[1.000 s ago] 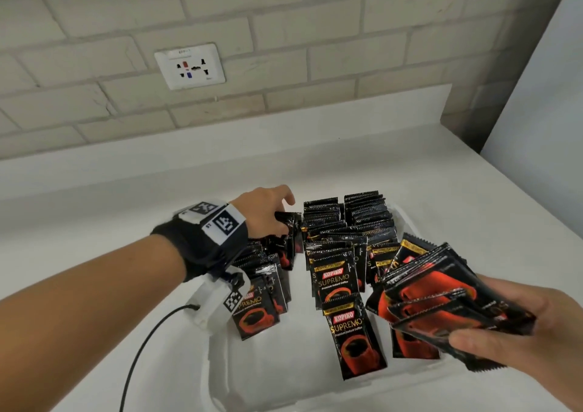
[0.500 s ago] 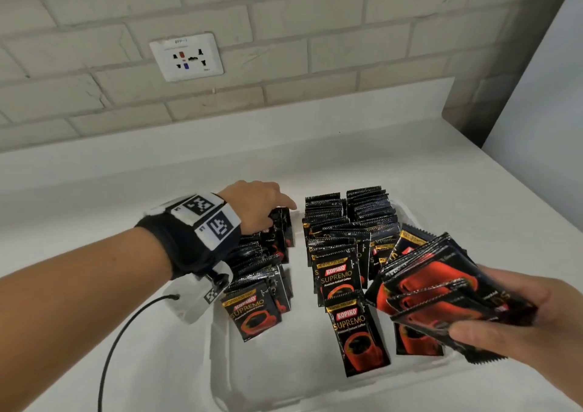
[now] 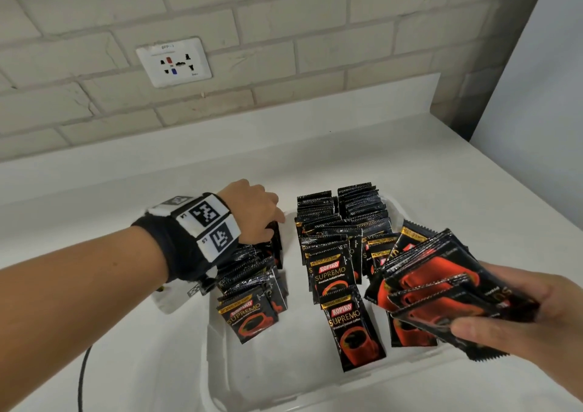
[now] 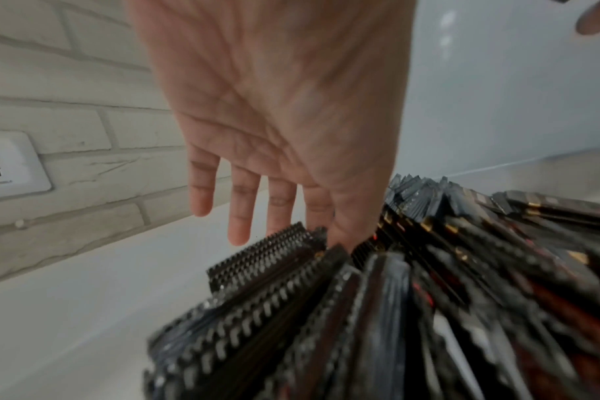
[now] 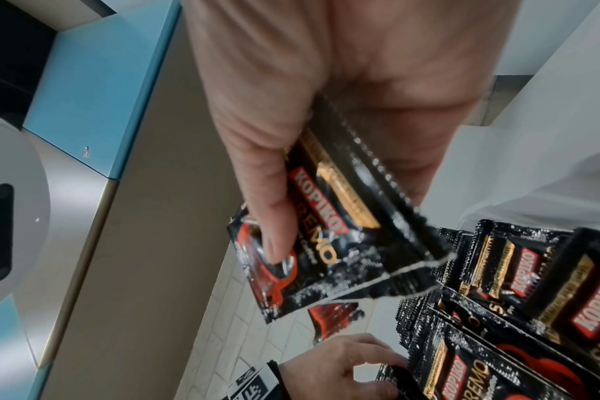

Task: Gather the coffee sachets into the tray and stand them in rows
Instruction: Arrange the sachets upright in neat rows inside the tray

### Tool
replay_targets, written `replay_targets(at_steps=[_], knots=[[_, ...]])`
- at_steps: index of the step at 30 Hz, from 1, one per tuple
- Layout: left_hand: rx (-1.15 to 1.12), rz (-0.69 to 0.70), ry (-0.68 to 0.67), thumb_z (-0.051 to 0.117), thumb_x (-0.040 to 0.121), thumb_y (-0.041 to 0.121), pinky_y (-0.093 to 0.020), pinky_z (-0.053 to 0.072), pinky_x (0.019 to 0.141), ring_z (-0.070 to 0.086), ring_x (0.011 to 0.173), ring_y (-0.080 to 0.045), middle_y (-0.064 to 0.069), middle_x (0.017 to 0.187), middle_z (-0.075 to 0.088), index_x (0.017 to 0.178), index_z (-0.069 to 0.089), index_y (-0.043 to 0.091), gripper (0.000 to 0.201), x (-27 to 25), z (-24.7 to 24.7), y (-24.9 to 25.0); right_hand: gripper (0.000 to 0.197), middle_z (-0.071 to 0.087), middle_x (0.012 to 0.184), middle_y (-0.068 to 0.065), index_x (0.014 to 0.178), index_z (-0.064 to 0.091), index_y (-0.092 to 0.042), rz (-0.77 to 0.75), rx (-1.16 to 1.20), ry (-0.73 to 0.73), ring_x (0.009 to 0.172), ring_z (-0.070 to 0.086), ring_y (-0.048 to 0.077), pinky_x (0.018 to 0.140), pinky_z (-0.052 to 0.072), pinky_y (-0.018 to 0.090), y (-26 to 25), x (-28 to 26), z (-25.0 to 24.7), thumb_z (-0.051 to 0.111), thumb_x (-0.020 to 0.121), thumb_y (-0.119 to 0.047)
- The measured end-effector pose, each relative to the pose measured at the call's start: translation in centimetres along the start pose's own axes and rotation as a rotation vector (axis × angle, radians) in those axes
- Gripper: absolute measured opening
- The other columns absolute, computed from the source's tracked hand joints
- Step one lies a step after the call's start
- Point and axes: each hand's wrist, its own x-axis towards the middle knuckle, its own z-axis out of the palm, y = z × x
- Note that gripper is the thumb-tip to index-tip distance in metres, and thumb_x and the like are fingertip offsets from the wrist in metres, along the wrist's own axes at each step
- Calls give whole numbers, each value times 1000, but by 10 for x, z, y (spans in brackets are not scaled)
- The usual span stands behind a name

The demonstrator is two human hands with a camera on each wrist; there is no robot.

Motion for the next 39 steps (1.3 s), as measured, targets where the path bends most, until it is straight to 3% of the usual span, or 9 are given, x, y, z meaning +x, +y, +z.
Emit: replay_targets(at_steps=[7, 14, 17, 20, 23, 26, 29, 32, 39], knots=[[54, 42, -70, 24, 100, 40, -35, 31, 105, 28, 134, -17, 8, 151, 27, 134, 45, 39, 40, 2, 8, -5, 73, 72, 67, 3, 69, 73, -42, -9, -11, 7, 58, 69, 14, 48, 52, 18, 3, 1, -2, 77, 2, -69], [-199, -69, -57, 16, 93, 55, -37, 5, 117, 4, 144, -19, 5, 158, 0, 146, 19, 36, 57, -14, -8, -8, 79, 73, 72, 8, 77, 75, -39, -7, 76, 69, 65, 71, 23, 56, 57, 27, 14, 3, -12, 82, 2, -63], [-557, -196, 199, 29, 85, 56, -25, 10, 113, 17, 141, -14, 7, 155, 16, 143, 28, 36, 62, -42, -9, -14, 87, 72, 81, 14, 88, 75, -30, 13, 148, 126, 76, 69, 37, 67, 57, 46, 22, 4, -22, 86, 7, -59], [-852, -335, 377, 50, 85, 44, -13, 25, 98, 40, 119, -4, 16, 133, 42, 136, 43, 33, 52, -78, 5, -11, 91, 68, 86, 25, 91, 74, -20, 36, 201, 166, 83, 61, 49, 74, 49, 55, 30, 5, -26, 87, 9, -57], [-1074, -530, 293, 54, 73, 52, -21, 35, 89, 51, 106, -6, 15, 121, 50, 133, 44, 34, 63, -108, 44, -2, 91, 67, 86, 26, 90, 74, -19, 46, 235, 178, 83, 62, 48, 76, 51, 50, 39, 8, -23, 88, 7, -55], [-1330, -646, 215, 61, 72, 57, -25, 43, 82, 59, 98, -5, 8, 119, 57, 132, 42, 31, 69, -124, 87, 14, 86, 72, 79, 16, 83, 76, -23, 40, 307, 180, 70, 69, 30, 62, 58, 35, 47, 12, -21, 88, 2, -51], [-1525, -726, 212, 62, 84, 14, -27, 52, 68, 63, 84, -7, 8, 106, 61, 136, 44, 15, 54, -124, 107, 37, 82, 73, 76, 11, 77, 76, -22, 39, 360, 195, 64, 70, 22, 55, 57, 28, 54, 13, -21, 88, 0, -48], [-1548, -727, 246, 60, 84, -3, -20, 53, 53, 66, 64, -5, 14, 98, 60, 133, 47, 11, 52, -116, 112, 50, 83, 72, 76, 14, 77, 76, -18, 66, 401, 177, 63, 69, 23, 51, 55, 25, 58, 12, -20, 90, -1, -43], [-1557, -723, 336, 58, 85, -6, -19, 55, 56, 66, 79, -16, -1, 113, 61, 134, 47, 10, 53, -100, 108, 56, 82, 72, 84, 16, 78, 76, -15, 67, 454, 186, 70, 70, 24, 53, 55, 24, 60, 13, -27, 91, 2, -41]])
